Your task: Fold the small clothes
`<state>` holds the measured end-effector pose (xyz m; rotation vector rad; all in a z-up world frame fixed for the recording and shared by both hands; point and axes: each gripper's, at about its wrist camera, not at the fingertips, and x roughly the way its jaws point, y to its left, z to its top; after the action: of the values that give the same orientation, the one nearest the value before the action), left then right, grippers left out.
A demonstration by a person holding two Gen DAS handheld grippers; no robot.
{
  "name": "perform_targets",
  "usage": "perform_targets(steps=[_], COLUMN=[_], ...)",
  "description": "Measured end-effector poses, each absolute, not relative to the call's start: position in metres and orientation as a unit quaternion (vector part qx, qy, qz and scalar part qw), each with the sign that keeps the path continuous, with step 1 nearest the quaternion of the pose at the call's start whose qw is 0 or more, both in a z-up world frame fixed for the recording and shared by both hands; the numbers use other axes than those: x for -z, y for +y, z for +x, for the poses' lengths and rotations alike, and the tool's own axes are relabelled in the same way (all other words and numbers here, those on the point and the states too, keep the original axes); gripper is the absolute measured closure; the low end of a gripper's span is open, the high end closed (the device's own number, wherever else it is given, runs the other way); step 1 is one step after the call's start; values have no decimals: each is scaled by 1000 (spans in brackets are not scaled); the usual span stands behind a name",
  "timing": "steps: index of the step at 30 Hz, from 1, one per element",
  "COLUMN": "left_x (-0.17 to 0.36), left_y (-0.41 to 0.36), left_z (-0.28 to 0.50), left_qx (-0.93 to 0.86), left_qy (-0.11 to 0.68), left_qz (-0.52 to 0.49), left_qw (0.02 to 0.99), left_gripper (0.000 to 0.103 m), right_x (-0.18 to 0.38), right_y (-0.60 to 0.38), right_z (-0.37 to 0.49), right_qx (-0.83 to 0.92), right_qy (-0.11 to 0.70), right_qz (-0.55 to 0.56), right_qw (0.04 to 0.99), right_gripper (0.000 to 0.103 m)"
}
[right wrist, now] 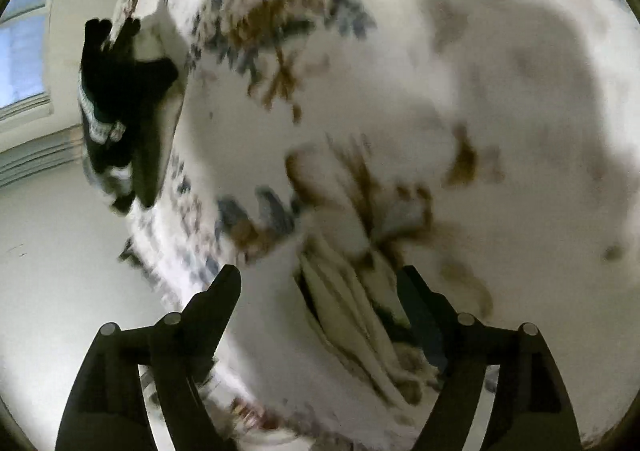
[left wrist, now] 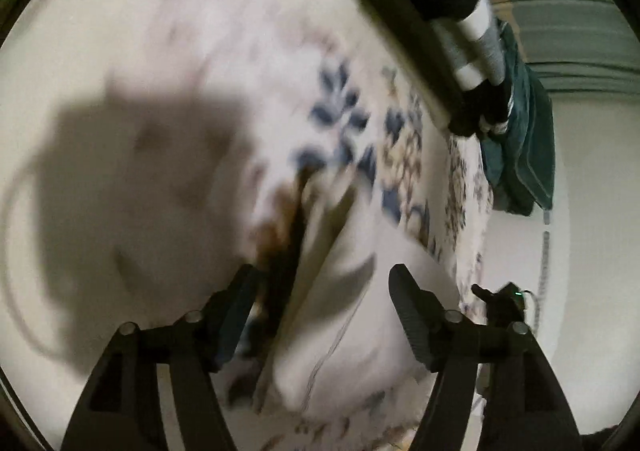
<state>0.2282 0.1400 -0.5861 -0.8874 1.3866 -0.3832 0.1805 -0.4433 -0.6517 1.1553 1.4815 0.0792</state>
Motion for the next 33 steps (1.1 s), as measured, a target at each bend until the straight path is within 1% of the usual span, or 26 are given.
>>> perform_targets(steps=[2,6,10,15,16,17,18,19,20,22,24,26,27,28,29,30,31,32,33], left_x=[594,601,607,604,603,602,600,598,593,590,590,591,590,584,575,564,552,545,535], left_y=[135,115,95,88,87,86,84,82,83,83,86,82,80,76,75,75,75,74,73], left_z=[221,220,227,230,230,229,228,227,225,223,221,222,222,223,222,219,218,217,216], left_qx=[184,211,221,226,224,222,223,222,224,224,225,213,202,185,172,154,125,107,80], left_qy=[614,615,622,621,620,619,621,625,625,620,624,642,653,663,664,660,662,662,659], left_qz=[-407,-413,-404,-396,-393,-389,-376,-366,-365,-362,-359,-332,-315,-288,-262,-240,-208,-185,-150], left_qw=[650,638,633,638,641,645,651,653,653,659,656,657,658,666,679,695,709,719,733], left_gripper=[37,37,37,37,40,42,68,89,89,89,89,84,75,63,63,59,49,45,42], right_x=[668,695,705,704,702,699,697,695,692,682,671,675,677,677,675,672,664,655,647], right_y=[-440,-420,-408,-395,-391,-386,-382,-377,-374,-373,-375,-372,-370,-369,-369,-368,-367,-367,-365], right_z=[166,147,144,151,153,155,156,157,159,158,159,159,161,162,164,168,172,176,181], right_qx=[-63,-105,-124,-136,-140,-145,-146,-144,-134,-132,-114,-104,-105,-98,-88,-84,-77,-69,-61], right_qy=[643,664,649,646,647,647,650,655,652,642,644,663,674,683,689,694,696,697,695], right_qz=[519,521,542,546,539,533,524,515,516,519,496,483,468,457,452,446,431,409,393], right_qw=[559,526,519,516,521,526,530,535,539,549,571,563,561,561,559,559,569,585,599], right_gripper=[21,20,16,16,22,43,56,73,78,83,85,84,81,70,57,53,46,44,44])
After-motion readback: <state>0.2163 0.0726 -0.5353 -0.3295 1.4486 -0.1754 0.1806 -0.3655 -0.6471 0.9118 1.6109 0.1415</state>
